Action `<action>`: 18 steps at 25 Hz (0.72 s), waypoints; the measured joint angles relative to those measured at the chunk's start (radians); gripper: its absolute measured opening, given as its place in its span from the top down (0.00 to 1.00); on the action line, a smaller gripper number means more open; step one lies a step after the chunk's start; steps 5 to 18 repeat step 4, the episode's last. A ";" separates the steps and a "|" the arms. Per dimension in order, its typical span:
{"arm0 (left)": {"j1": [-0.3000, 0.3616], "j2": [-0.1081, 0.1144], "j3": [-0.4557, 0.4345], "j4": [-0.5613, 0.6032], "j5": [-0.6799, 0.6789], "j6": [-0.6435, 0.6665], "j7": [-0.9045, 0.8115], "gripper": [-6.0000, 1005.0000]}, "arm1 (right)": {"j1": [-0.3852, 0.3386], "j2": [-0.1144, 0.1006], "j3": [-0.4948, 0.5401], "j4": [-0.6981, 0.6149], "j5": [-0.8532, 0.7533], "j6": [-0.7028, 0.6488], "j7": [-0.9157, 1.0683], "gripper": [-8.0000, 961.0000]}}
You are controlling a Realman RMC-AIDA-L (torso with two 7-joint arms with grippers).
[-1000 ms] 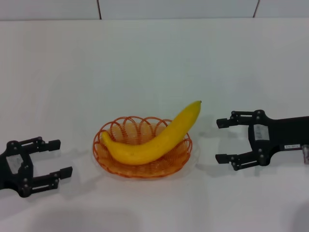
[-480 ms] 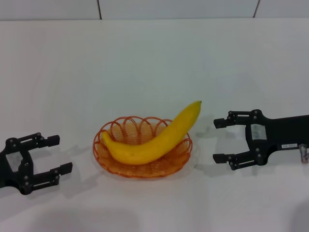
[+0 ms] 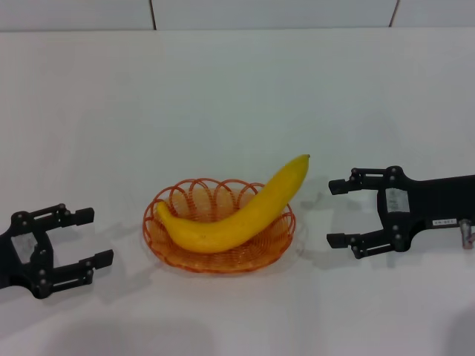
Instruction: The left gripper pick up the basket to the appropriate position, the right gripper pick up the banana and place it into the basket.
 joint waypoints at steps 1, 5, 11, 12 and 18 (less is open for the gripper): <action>-0.001 0.000 0.000 0.000 -0.001 0.000 0.000 0.27 | 0.000 0.000 0.000 0.000 0.000 0.000 0.000 0.08; -0.007 0.000 0.002 -0.003 -0.003 0.000 0.000 0.27 | 0.000 0.004 0.000 0.000 0.001 0.003 0.000 0.08; -0.007 0.000 0.002 -0.003 -0.003 0.000 0.000 0.27 | 0.000 0.004 0.000 0.000 0.001 0.003 0.000 0.08; -0.007 0.000 0.002 -0.003 -0.003 0.000 0.000 0.27 | 0.000 0.004 0.000 0.000 0.001 0.003 0.000 0.08; -0.007 0.000 0.002 -0.003 -0.003 0.000 0.000 0.27 | 0.000 0.004 0.000 0.000 0.001 0.003 0.000 0.08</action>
